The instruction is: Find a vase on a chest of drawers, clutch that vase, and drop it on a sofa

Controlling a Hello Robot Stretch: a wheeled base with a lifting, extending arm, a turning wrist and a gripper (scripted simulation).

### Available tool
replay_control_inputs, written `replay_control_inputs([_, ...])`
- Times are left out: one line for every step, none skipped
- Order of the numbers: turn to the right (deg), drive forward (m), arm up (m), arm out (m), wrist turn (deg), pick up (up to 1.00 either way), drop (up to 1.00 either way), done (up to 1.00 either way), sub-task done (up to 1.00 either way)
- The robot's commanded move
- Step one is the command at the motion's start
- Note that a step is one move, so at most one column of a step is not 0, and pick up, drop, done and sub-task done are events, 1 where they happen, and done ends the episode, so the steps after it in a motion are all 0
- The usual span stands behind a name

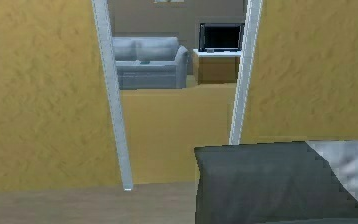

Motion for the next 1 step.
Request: replay_control_inputs([0.0, 0.0, 0.1, 0.0, 0.0, 0.0, 0.0, 0.0, 0.0])
